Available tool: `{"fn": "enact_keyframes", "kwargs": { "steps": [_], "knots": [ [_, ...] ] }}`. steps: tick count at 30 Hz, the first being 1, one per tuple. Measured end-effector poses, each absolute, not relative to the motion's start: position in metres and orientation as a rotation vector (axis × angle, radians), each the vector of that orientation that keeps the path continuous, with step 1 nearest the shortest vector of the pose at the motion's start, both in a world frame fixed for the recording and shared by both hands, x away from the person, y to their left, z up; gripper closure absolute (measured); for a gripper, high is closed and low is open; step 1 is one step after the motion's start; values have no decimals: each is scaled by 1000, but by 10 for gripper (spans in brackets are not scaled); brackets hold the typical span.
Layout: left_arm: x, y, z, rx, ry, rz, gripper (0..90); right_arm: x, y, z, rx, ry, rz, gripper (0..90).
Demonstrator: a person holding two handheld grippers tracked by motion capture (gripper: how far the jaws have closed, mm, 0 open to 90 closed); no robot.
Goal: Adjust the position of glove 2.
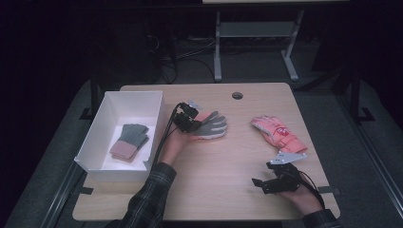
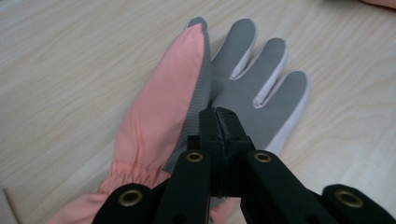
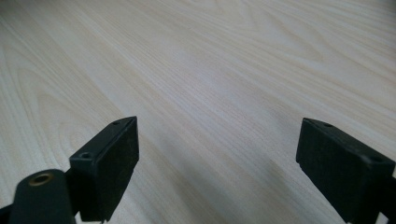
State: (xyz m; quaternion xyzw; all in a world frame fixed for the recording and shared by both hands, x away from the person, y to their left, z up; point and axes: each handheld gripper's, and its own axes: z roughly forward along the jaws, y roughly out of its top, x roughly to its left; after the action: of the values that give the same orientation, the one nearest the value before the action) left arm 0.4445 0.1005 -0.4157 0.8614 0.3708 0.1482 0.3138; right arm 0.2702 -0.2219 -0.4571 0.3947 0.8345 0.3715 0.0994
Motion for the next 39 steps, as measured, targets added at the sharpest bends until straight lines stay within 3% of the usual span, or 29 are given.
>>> {"fn": "enact_keyframes", "kwargs": {
  "steps": [18, 39],
  "knots": [
    [448, 88, -432, 2306, 967, 220, 899, 270, -223, -457, 1169, 2465, 1102, 130],
    [398, 45, -429, 2364, 751, 9, 899, 271, -223, -457, 1171, 2461, 1104, 130]
  ]
}}
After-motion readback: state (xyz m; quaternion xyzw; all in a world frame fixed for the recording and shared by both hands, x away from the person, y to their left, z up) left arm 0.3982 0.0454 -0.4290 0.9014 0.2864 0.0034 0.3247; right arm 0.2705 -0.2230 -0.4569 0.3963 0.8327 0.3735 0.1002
